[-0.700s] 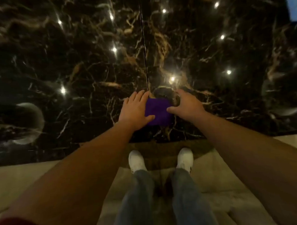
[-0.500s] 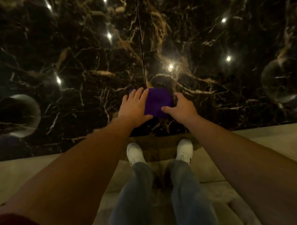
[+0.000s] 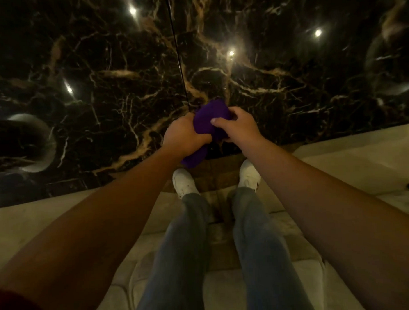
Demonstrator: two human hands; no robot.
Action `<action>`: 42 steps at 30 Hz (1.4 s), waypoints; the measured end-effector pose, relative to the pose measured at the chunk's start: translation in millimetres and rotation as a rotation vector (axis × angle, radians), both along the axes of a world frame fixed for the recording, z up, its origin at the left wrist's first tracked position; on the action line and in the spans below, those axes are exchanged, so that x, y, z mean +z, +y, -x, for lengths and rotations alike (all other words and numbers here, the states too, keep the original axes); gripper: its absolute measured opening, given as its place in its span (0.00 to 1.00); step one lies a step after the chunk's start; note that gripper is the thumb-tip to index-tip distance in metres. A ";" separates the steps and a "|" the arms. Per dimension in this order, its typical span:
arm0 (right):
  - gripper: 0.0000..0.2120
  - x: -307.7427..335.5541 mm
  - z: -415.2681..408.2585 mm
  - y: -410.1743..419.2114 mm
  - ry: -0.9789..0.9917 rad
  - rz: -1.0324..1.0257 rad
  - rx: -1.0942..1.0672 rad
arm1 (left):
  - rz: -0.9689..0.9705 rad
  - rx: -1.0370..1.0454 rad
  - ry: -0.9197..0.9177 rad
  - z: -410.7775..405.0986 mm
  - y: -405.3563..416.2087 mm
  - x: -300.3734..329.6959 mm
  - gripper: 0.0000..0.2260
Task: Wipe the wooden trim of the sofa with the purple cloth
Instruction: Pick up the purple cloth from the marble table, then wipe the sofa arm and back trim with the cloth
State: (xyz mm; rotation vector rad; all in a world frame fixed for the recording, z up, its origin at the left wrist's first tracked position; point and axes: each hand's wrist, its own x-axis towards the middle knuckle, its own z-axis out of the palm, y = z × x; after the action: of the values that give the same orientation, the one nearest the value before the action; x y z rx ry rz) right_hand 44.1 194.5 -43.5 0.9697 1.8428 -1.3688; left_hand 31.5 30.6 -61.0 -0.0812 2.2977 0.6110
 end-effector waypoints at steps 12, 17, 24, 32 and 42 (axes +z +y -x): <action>0.42 196.4 -34.3 85.7 0.009 0.543 -0.297 | -0.421 0.273 -0.099 -4.0 83.7 240.1 0.23; 0.41 300.9 -53.9 134.4 0.160 0.782 -0.309 | -0.544 0.151 -0.080 -23.1 129.4 362.6 0.23; 0.33 389.1 -52.3 139.1 0.427 0.760 -0.611 | -0.609 0.071 -0.035 -20.7 164.9 453.1 0.18; 0.36 478.3 -83.3 171.9 0.721 0.577 -0.929 | -0.843 -0.021 -0.148 -30.5 195.6 529.2 0.23; 0.53 520.9 -167.3 188.0 0.969 0.454 -1.042 | -0.961 -0.314 -0.175 -59.0 238.4 571.6 0.06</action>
State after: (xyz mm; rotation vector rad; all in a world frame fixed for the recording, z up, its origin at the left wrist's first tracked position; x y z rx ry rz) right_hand 211.4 382.4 477.4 1.1531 1.3990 -3.1529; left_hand 90.5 269.0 510.6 0.6386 1.5952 1.3876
